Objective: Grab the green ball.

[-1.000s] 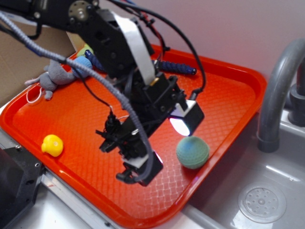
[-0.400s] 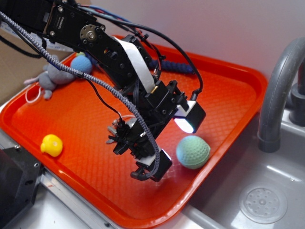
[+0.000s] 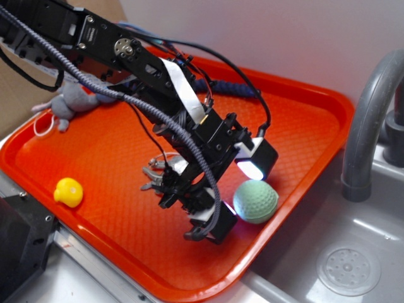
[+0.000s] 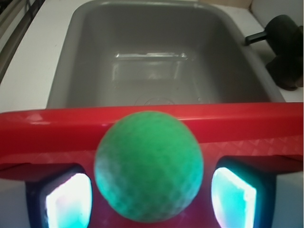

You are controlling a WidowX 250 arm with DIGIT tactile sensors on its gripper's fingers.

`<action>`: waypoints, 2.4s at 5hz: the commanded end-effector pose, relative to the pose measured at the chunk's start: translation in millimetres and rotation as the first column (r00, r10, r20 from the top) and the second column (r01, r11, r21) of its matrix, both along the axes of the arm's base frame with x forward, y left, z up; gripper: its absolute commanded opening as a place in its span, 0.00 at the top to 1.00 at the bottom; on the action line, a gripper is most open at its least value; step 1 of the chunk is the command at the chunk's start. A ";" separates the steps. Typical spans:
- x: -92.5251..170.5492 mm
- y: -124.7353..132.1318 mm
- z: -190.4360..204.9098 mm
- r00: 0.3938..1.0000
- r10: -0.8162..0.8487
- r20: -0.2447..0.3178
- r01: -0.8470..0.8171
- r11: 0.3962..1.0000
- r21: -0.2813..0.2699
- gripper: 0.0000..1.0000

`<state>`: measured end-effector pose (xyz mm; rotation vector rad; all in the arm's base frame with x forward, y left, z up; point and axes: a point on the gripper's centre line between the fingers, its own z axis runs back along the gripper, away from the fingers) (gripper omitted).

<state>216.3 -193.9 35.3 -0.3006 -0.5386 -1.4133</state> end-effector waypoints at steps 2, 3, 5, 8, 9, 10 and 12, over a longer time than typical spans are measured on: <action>-25.5 -0.6 5.0 1.000 -0.012 0.023 0.014 0.998 -0.062 1.00; -25.2 -3.5 4.5 1.000 -0.023 0.011 0.024 0.998 -0.055 1.00; -27.5 0.6 20.6 0.999 -0.007 -0.040 0.006 1.000 -0.018 1.00; -93.4 85.0 180.5 0.723 0.654 -0.223 -0.563 0.745 0.358 1.00; -100.8 103.5 219.8 0.641 0.750 -0.165 -0.652 0.645 0.399 1.00; -93.4 124.6 235.4 0.584 0.797 -0.155 -0.699 0.591 0.403 1.00; -71.4 150.7 228.7 0.380 0.908 -0.174 -0.762 0.414 0.497 1.00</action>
